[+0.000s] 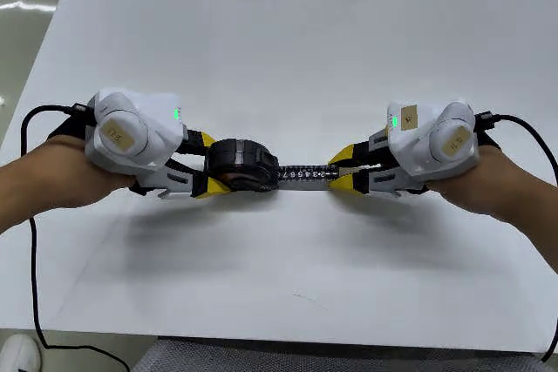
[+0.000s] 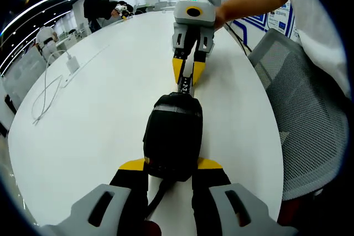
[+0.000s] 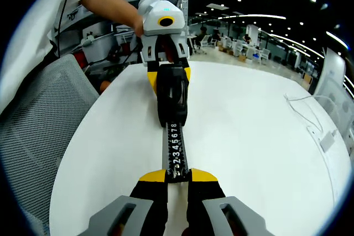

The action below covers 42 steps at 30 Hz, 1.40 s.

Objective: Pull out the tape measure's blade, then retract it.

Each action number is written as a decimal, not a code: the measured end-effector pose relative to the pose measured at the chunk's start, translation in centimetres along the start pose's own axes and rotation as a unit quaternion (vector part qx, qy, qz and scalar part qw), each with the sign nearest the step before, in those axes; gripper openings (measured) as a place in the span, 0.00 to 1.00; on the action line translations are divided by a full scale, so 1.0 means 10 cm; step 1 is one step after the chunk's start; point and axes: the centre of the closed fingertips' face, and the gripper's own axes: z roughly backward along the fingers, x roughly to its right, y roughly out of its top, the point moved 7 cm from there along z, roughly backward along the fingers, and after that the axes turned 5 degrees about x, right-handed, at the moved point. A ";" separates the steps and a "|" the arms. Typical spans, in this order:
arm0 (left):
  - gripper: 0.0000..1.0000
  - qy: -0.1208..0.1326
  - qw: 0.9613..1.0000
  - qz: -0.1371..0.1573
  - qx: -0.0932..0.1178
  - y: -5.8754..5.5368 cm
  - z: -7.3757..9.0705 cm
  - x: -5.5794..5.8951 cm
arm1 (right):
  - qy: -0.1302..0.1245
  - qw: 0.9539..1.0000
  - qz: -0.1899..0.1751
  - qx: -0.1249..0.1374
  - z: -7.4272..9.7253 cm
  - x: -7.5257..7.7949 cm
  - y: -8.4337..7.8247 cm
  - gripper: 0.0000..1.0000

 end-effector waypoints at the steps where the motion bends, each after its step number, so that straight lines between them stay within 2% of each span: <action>1: 0.25 0.000 1.000 0.000 0.000 0.00 0.00 0.00 | 0.000 1.000 0.000 -0.001 0.01 0.00 -0.01 0.08; 42: 0.25 0.000 1.000 -0.002 0.001 0.00 -0.01 0.00 | -0.019 0.999 -0.006 -0.037 0.44 0.01 -0.27 0.08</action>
